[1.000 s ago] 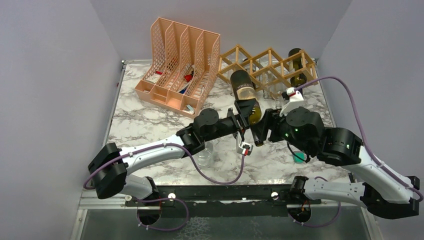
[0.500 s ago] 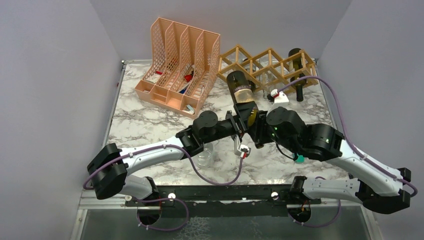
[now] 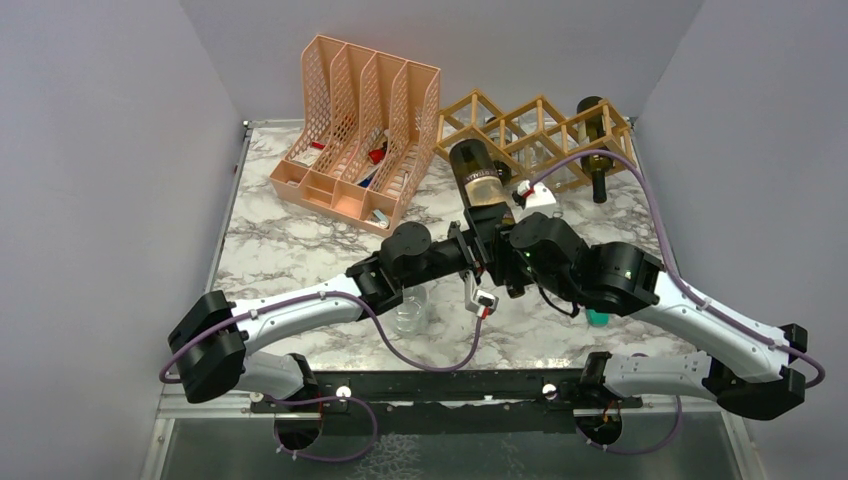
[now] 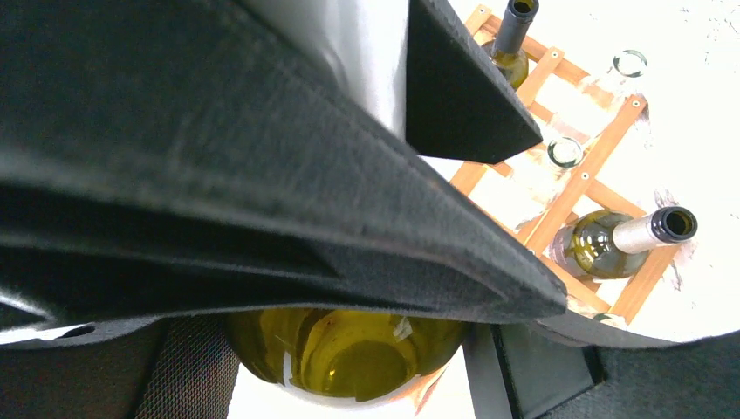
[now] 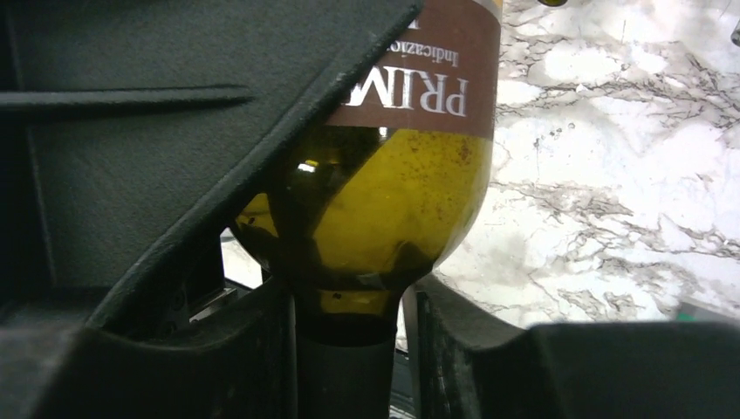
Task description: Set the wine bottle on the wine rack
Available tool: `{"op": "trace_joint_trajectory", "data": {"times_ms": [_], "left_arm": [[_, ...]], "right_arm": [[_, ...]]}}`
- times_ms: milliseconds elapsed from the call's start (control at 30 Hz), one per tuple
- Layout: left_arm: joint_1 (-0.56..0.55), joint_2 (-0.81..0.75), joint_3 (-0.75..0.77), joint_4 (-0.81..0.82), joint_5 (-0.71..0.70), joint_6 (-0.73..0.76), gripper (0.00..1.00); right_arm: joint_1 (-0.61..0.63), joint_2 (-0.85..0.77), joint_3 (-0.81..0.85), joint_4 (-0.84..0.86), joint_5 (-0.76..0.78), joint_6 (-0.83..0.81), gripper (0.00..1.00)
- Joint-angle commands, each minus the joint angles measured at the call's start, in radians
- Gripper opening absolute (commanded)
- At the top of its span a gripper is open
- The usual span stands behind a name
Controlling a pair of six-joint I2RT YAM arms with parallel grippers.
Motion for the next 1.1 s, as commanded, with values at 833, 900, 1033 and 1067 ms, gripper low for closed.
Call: {"op": "trace_joint_trajectory", "data": {"times_ms": [833,900,1033,1067], "left_arm": [[-0.007,-0.044,0.041,0.088,-0.039,-0.07,0.99],[-0.007,-0.04,0.045,0.082,-0.045,-0.068,0.99],[-0.007,-0.04,0.048,0.074,-0.048,-0.071,0.99],[-0.006,-0.042,0.049,0.071,-0.048,-0.074,0.99]], "right_arm": [[-0.002,-0.07,0.024,0.05,0.213,-0.052,0.01],[-0.002,-0.069,0.034,0.053,0.225,-0.055,0.01],[-0.003,-0.059,0.054,0.055,0.257,-0.062,0.01],[-0.004,-0.055,0.056,0.06,0.265,-0.067,0.01]]}}
